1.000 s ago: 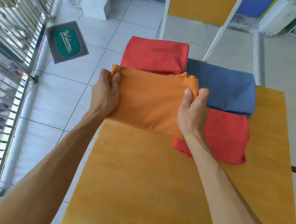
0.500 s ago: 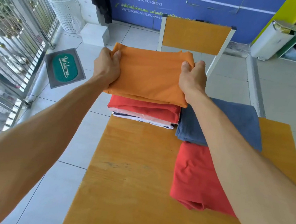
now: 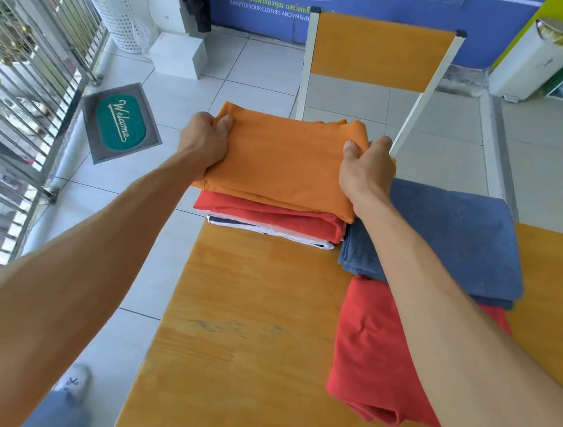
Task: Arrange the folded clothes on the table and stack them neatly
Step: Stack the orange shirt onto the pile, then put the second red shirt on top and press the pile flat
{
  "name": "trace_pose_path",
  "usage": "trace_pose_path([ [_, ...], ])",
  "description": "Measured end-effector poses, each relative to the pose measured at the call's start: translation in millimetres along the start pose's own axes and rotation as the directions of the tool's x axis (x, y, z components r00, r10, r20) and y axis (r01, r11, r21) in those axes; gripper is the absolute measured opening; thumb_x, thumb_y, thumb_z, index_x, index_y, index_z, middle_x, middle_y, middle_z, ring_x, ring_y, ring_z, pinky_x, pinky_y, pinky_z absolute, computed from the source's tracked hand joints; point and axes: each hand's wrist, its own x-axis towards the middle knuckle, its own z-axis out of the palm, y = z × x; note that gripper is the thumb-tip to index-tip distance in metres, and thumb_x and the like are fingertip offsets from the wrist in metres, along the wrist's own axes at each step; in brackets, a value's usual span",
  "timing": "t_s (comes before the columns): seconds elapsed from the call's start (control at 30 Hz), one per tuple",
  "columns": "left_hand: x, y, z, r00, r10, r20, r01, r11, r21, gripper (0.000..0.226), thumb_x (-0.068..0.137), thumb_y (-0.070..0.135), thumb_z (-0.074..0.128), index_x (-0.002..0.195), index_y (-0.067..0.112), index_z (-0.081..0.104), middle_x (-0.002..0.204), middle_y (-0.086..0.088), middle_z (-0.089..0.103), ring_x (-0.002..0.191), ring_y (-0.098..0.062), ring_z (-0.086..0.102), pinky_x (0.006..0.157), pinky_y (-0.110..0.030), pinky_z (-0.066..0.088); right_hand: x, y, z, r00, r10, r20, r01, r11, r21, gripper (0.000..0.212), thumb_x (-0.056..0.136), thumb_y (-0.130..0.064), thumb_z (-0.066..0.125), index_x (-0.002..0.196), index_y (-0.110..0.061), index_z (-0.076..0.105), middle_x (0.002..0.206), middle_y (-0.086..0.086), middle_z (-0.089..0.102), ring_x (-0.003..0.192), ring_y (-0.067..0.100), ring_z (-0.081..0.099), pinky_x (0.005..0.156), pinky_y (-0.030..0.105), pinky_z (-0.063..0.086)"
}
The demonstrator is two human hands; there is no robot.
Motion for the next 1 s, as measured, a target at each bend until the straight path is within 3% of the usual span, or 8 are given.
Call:
trace_pose_path([
  [0.23,-1.7,-13.1,3.8,0.999,-0.032,0.013,0.032,0.999,0.032,0.040,0.096,0.051,0.046,0.096,0.012,0.058,0.082,-0.001,0.055,0.084,-0.025,0.053,0.066,-0.032,0.038,-5.9,6.1,5.5,0.998,0.049,0.032,-0.050,0.998,0.035,0.033,0.106,-0.034,0.046,0.124,-0.008,0.042,0.080,-0.008,0.043,0.065,0.005,0.047,0.048,0.021,0.035],
  [0.4,-7.5,-13.3,9.6,0.999,-0.003,-0.047,0.006,0.997,0.076,0.044,0.095,0.052,0.044,0.095,0.010,0.059,0.088,-0.005,0.057,0.080,-0.024,0.053,0.063,-0.032,0.037,-7.1,8.6,5.7,0.993,0.105,0.055,-0.109,0.991,0.076,0.039,0.105,-0.038,0.047,0.129,-0.007,0.043,0.081,-0.008,0.044,0.066,0.005,0.047,0.049,0.022,0.035],
  [0.5,-11.4,-15.1,5.4,0.997,-0.059,-0.047,0.063,0.995,0.080,0.047,0.091,0.058,0.045,0.079,0.014,0.056,0.075,0.000,0.054,0.070,-0.020,0.051,0.054,-0.030,0.034,-8.2,7.4,0.2,0.979,0.183,0.090,-0.194,0.972,0.134,0.042,0.104,-0.043,0.047,0.128,-0.009,0.047,0.096,-0.001,0.054,0.068,0.006,0.049,0.048,0.022,0.034],
  [0.6,-19.2,-20.1,-6.5,0.994,-0.098,-0.050,0.102,0.991,0.086,0.051,0.091,0.059,0.041,0.067,0.015,0.050,0.068,-0.003,0.053,0.070,-0.026,0.053,0.059,-0.032,0.039,-13.5,9.4,-9.1,0.982,0.169,0.084,-0.176,0.980,0.091,0.038,0.104,-0.044,0.046,0.120,-0.011,0.054,0.103,0.003,0.061,0.069,0.006,0.051,0.050,0.023,0.035],
  [0.73,-48.2,-28.7,-15.7,0.986,-0.133,-0.100,0.131,0.991,-0.034,0.054,0.095,0.056,0.032,0.098,0.010,0.059,0.093,-0.009,0.060,0.081,-0.025,0.057,0.067,-0.033,0.043,-32.1,20.3,-30.2,0.985,0.159,0.065,-0.164,0.982,0.090,0.028,0.101,-0.036,0.049,0.110,-0.012,0.059,0.095,0.001,0.067,0.077,0.014,0.064,0.065,0.038,0.058],
  [0.8,-71.3,-34.2,-13.9,0.974,-0.195,-0.112,0.171,0.966,-0.193,0.065,0.094,0.057,0.026,0.125,0.008,0.054,0.118,-0.009,0.060,0.102,-0.027,0.058,0.086,-0.041,0.049,-48.5,29.4,-40.6,0.983,0.167,0.070,-0.174,0.979,0.109,0.027,0.098,-0.033,0.050,0.105,-0.011,0.062,0.093,0.002,0.070,0.084,0.021,0.070,0.078,0.048,0.061],
  [0.87,-98.7,-41.7,-7.2,0.955,-0.274,-0.115,0.220,0.911,-0.349,0.066,0.094,0.057,0.024,0.132,0.009,0.049,0.127,-0.009,0.058,0.113,-0.028,0.056,0.097,-0.046,0.047,-68.1,39.1,-49.8,0.983,0.171,0.066,-0.177,0.978,0.114,0.024,0.096,-0.032,0.052,0.102,-0.012,0.063,0.095,0.000,0.071,0.087,0.024,0.071,0.080,0.050,0.060],
  [1.0,-160.8,-57.8,20.6,0.927,-0.371,-0.054,0.303,0.826,-0.475,0.048,0.096,0.053,0.030,0.114,0.013,0.048,0.101,-0.004,0.054,0.083,-0.020,0.051,0.074,-0.034,0.044,-110.0,63.2,-66.8,0.981,0.185,0.052,-0.190,0.973,0.131,0.009,0.093,-0.028,0.056,0.095,-0.019,0.058,0.094,-0.002,0.071,0.088,0.026,0.071,0.080,0.051,0.059],
])
